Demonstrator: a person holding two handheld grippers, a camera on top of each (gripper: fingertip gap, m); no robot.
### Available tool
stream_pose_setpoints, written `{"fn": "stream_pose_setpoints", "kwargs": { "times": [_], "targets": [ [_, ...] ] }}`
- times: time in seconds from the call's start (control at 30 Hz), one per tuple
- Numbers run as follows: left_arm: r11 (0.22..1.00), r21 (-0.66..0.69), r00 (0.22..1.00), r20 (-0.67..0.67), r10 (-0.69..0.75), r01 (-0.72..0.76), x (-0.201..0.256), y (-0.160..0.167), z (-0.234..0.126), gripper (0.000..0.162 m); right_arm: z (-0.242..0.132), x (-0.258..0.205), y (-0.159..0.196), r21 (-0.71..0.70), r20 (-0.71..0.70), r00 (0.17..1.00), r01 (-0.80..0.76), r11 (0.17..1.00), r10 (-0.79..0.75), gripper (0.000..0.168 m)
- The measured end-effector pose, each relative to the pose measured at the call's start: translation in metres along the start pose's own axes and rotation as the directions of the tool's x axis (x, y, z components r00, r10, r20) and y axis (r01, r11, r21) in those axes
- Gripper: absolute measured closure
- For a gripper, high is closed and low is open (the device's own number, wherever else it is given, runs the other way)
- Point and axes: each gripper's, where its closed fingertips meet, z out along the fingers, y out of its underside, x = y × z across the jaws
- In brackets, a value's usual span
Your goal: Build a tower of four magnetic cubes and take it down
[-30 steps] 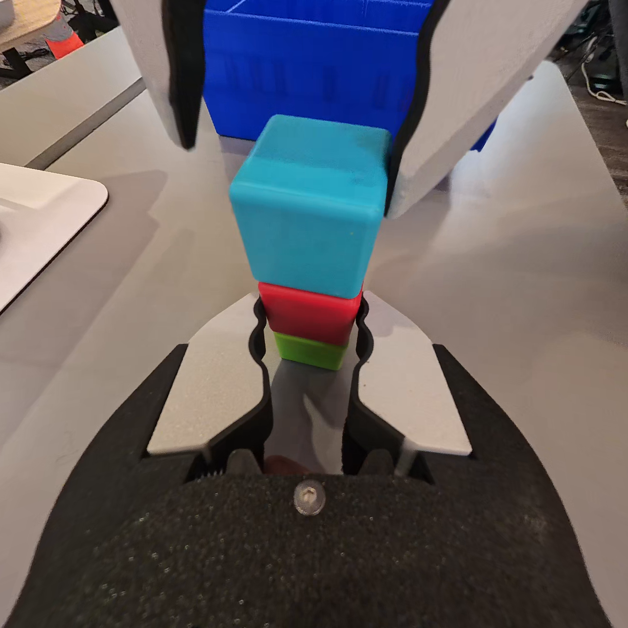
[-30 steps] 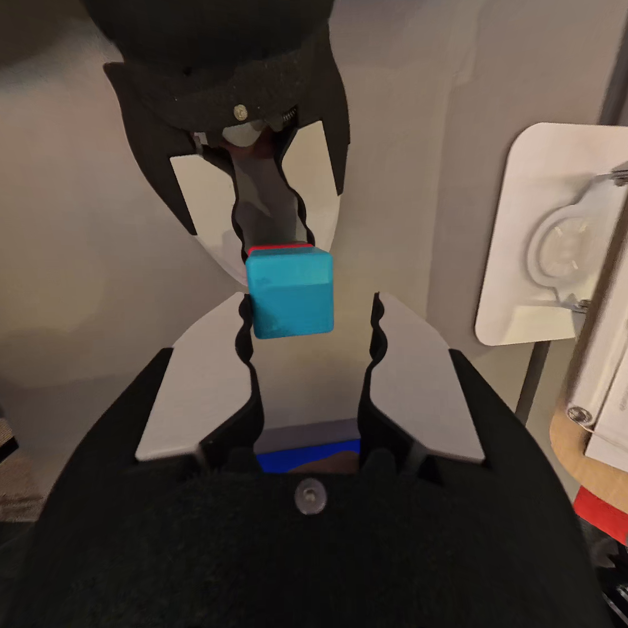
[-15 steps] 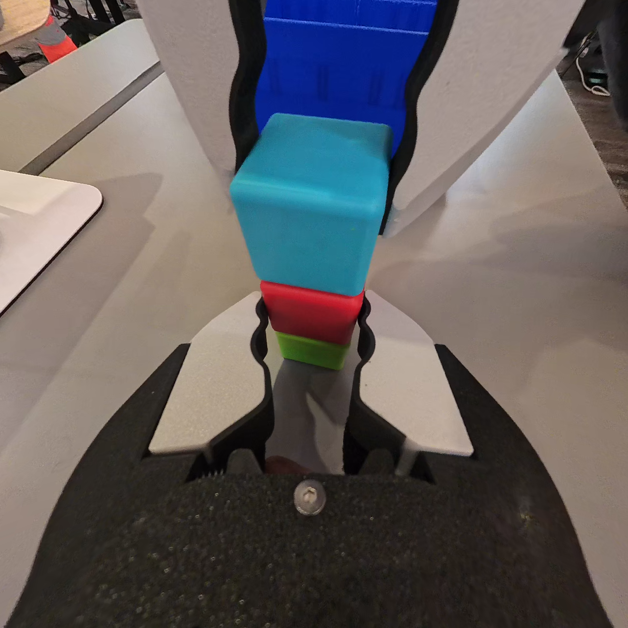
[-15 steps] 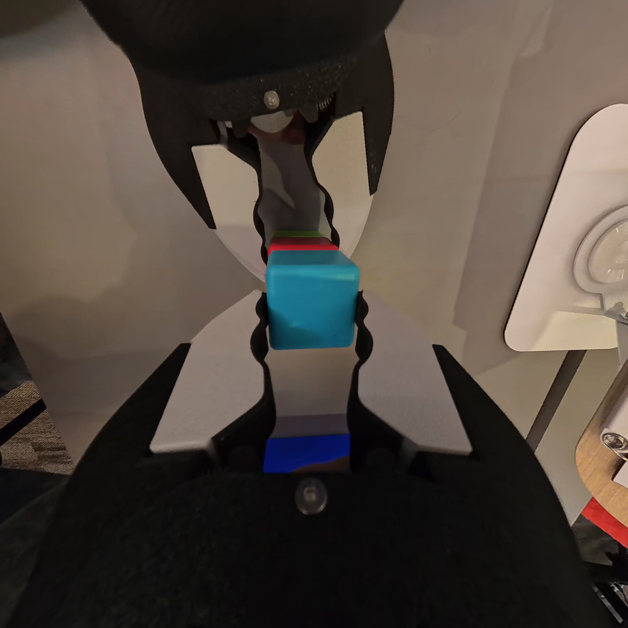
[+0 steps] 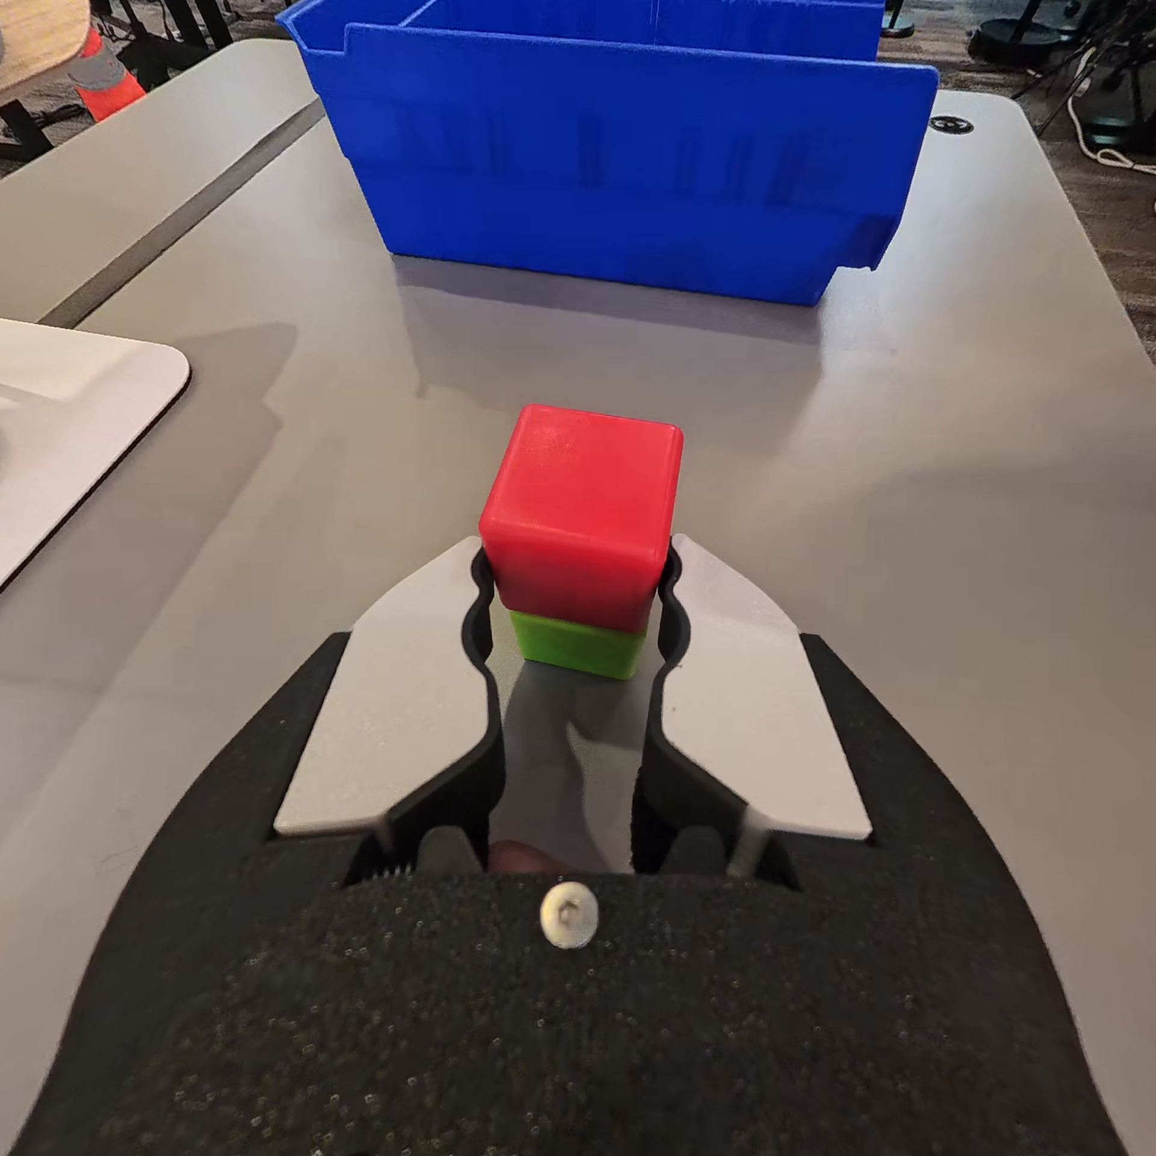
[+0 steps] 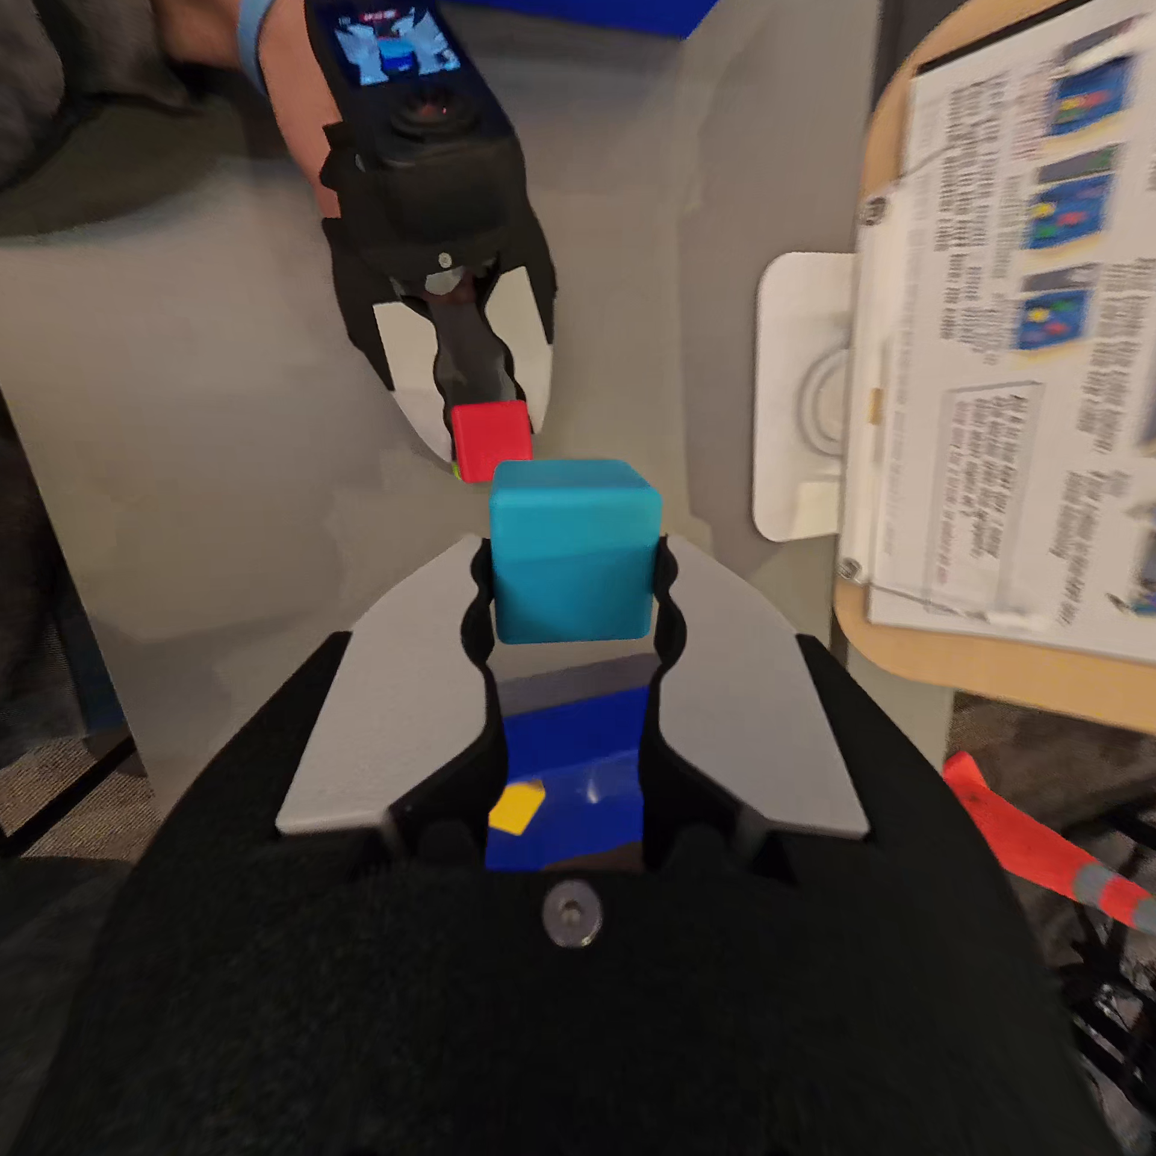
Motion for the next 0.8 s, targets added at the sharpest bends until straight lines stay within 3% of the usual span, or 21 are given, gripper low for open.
{"fn": "stream_pose_setpoints", "kwargs": {
  "times": [0.2,0.37,0.57,0.67,0.8],
  "targets": [
    [1.0,-0.001,1.0,0.01,0.006,-0.006,0.0,0.0,0.0,0.112,-0.07,0.01,0.042,0.007,-0.157,0.985,-0.071,0.997,0.071,0.119],
    [1.0,-0.002,1.0,0.01,0.008,-0.008,0.0,0.0,0.0,0.112,-0.088,0.03,0.155,-0.084,-0.272,0.922,-0.309,0.948,0.276,0.119],
    [1.0,-0.003,1.0,0.008,0.009,-0.009,0.0,0.0,0.0,0.112,-0.043,0.013,0.296,-0.149,-0.248,0.798,-0.592,0.792,0.549,0.119],
    [1.0,-0.004,1.0,0.006,0.008,-0.008,0.001,0.0,0.0,0.112,-0.014,-0.004,0.332,-0.158,-0.221,0.737,-0.674,0.722,0.639,0.119],
    [1.0,-0.004,1.0,0.005,0.009,-0.009,0.001,0.0,-0.001,0.112,0.022,-0.025,0.353,-0.217,-0.176,0.715,-0.699,0.681,0.677,0.119]
  ]
}}
